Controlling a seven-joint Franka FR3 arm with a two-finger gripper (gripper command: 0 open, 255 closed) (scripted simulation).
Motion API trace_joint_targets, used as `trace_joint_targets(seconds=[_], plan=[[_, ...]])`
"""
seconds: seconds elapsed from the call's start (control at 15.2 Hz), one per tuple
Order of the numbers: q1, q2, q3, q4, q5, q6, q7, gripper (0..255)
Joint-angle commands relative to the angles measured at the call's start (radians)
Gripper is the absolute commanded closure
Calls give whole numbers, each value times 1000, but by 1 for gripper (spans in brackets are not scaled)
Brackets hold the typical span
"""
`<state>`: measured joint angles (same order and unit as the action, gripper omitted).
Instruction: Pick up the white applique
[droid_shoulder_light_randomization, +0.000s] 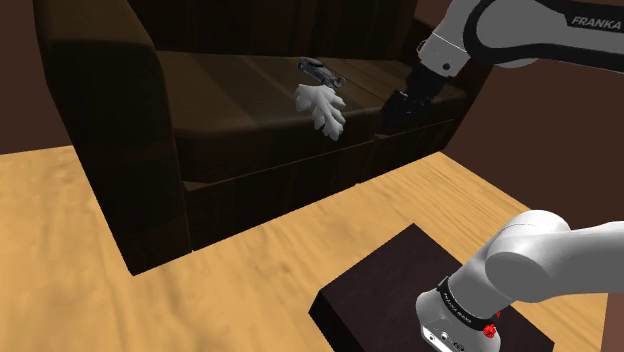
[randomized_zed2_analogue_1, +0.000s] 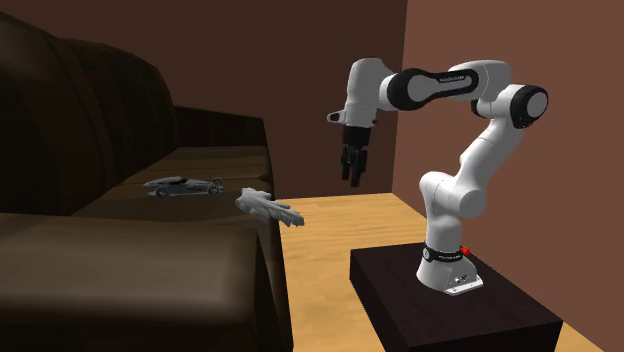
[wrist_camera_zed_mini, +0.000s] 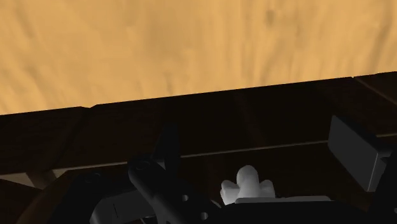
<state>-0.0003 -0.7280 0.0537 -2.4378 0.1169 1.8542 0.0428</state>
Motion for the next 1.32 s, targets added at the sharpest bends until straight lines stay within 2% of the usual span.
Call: trace_joint_targets(seconds=[0.0, 0.4, 0.66, 1.25], plan=[[-4, 19, 21, -39, -2, 118, 15, 0], [-29, 162, 91, -76, -29, 455, 76, 0], [-69, 286, 147, -60, -81, 667, 142, 0], [-88, 358, 173, -120, -107, 816, 172, 0]])
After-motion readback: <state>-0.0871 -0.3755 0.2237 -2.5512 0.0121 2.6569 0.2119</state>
